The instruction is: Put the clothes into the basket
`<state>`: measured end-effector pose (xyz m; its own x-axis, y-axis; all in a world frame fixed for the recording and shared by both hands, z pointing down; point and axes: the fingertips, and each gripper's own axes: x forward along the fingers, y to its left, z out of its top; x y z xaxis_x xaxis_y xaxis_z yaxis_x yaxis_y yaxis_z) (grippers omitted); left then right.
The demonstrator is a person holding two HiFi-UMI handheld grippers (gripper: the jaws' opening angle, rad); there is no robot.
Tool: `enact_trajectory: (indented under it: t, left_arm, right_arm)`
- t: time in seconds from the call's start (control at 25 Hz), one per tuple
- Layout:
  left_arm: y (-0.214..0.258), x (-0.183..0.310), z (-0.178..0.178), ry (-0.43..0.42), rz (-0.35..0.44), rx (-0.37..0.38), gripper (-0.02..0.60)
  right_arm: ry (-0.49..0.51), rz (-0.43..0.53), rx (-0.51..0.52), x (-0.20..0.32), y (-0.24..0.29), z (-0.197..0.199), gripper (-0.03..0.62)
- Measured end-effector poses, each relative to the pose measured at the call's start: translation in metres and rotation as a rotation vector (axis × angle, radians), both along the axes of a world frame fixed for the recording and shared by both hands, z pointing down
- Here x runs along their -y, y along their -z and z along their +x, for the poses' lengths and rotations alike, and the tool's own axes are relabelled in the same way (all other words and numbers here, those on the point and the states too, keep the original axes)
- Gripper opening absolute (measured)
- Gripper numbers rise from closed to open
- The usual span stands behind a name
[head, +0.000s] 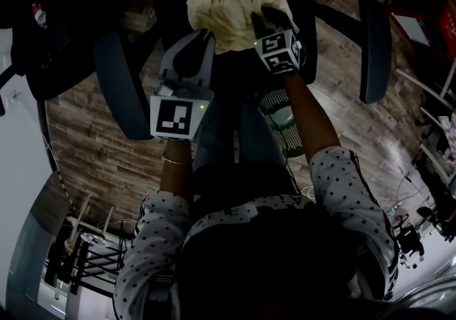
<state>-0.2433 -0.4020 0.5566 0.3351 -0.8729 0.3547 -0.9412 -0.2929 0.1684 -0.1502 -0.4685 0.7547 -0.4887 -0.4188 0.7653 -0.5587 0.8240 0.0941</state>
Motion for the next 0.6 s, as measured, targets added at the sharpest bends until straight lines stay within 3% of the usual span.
enact_trajectory:
  t: [0.2,0.6]
  left_arm:
    - [0.001,-0.003,0.000,-0.009,0.000,0.002,0.015]
    - [0.011,-0.010,0.000,-0.031,0.015,0.010,0.015]
  right_arm:
    - [-0.031,-0.010,0.078,-0.003,0.015,-0.004,0.071]
    - [-0.070,0.060,0.208,-0.015,0.069,-0.016,0.069]
